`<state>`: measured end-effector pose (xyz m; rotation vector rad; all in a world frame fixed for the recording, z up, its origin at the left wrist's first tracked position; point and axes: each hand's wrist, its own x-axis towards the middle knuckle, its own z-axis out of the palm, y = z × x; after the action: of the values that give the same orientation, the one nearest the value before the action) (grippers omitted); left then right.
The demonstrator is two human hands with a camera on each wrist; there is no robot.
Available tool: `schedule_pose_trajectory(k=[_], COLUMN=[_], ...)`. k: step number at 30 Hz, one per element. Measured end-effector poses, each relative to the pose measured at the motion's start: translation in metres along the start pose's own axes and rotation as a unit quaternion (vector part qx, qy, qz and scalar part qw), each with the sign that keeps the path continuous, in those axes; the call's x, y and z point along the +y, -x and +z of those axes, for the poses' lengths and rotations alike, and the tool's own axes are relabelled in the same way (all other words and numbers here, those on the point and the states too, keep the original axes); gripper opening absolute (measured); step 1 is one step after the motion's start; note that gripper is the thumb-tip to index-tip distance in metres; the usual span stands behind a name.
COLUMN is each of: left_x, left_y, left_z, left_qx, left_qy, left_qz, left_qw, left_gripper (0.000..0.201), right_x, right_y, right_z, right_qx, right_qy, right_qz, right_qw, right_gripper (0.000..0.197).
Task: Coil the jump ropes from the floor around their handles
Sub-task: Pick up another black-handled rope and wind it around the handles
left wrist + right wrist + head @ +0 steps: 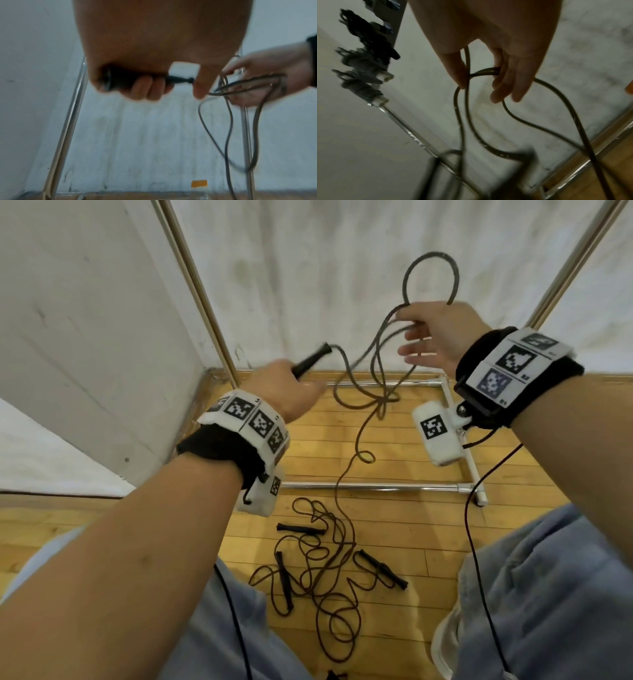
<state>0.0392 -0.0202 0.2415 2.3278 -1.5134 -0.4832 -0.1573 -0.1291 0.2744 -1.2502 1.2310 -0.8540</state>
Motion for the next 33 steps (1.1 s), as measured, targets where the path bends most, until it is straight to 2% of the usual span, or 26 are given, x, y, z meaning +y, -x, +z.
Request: schedule_pose_trajectory(k=[2,4,5,6,8,10,13,14,15,16,18,19,21,22,24,25,27,30,33], left_x=[0.000,0.002,0.003,0.003,0.004,0.005,0.009,0.012,0.016,0.021,0.031,0.036,0.045,0.048,0.051,0.051,0.047,0.036,0.017], left_y=[-0.002,-0.006,-0.008,-0.009,-0.010,-0.009,-0.008,-0.005,-0.003,0.001,0.008,0.011,0.016,0.018,0.020,0.020,0.019,0.011,0.000], left_z=[-0.013,-0.020,-0.023,-0.025,-0.026,-0.026,-0.026,-0.027,-0.028,-0.028,-0.029,-0.031,-0.034,-0.036,-0.040,-0.043,-0.048,-0.053,-0.056], left_qx=[0.082,0.111,0.120,0.129,0.150,0.162,0.144,0.130,0.112,0.092,0.055,0.042,0.028,0.028,0.035,0.043,0.070,0.160,0.272], left_qy=[0.058,0.118,0.163,0.218,0.302,0.322,0.336,0.343,0.347,0.349,0.361,0.368,0.373,0.374,0.379,0.385,0.408,0.452,0.473], left_qz=[-0.004,-0.021,-0.021,-0.010,0.028,0.056,0.066,0.069,0.076,0.090,0.127,0.146,0.175,0.185,0.193,0.192,0.185,0.131,0.031], left_qw=[0.995,0.987,0.979,0.967,0.941,0.931,0.928,0.928,0.928,0.928,0.922,0.918,0.911,0.909,0.905,0.902,0.891,0.868,0.837], left_gripper=[0.060,0.065,0.063,0.057,0.032,0.012,0.007,0.011,0.018,0.026,0.035,0.035,0.032,0.031,0.030,0.030,0.032,0.032,0.032], right_x=[0.008,0.018,0.023,0.028,0.037,0.044,0.046,0.045,0.044,0.042,0.036,0.033,0.033,0.034,0.038,0.039,0.046,0.058,0.071], right_y=[-0.008,-0.014,-0.017,-0.018,-0.018,-0.016,-0.015,-0.015,-0.016,-0.015,-0.006,0.002,0.016,0.021,0.027,0.028,0.025,0.019,0.015], right_z=[-0.005,-0.007,-0.006,-0.004,0.002,0.008,0.011,0.011,0.012,0.013,0.020,0.026,0.038,0.044,0.051,0.052,0.051,0.046,0.035], right_qx=[0.009,0.003,-0.011,-0.030,-0.063,-0.084,-0.097,-0.095,-0.089,-0.093,-0.155,-0.206,-0.285,-0.302,-0.291,-0.279,-0.277,-0.307,-0.361], right_qy=[0.079,0.204,0.283,0.361,0.502,0.581,0.605,0.604,0.582,0.527,0.359,0.283,0.195,0.181,0.189,0.196,0.187,0.179,0.306], right_qz=[0.025,0.024,0.021,0.017,0.016,0.020,0.033,0.026,0.009,-0.016,-0.073,-0.084,-0.070,-0.071,-0.090,-0.096,-0.087,-0.041,0.006], right_qw=[0.997,0.979,0.959,0.932,0.863,0.809,0.790,0.791,0.808,0.845,0.918,0.933,0.936,0.933,0.934,0.935,0.939,0.934,0.881], right_gripper=[0.048,0.054,0.054,0.057,0.065,0.069,0.076,0.082,0.091,0.099,0.101,0.098,0.084,0.067,0.021,0.010,0.009,0.006,0.015])
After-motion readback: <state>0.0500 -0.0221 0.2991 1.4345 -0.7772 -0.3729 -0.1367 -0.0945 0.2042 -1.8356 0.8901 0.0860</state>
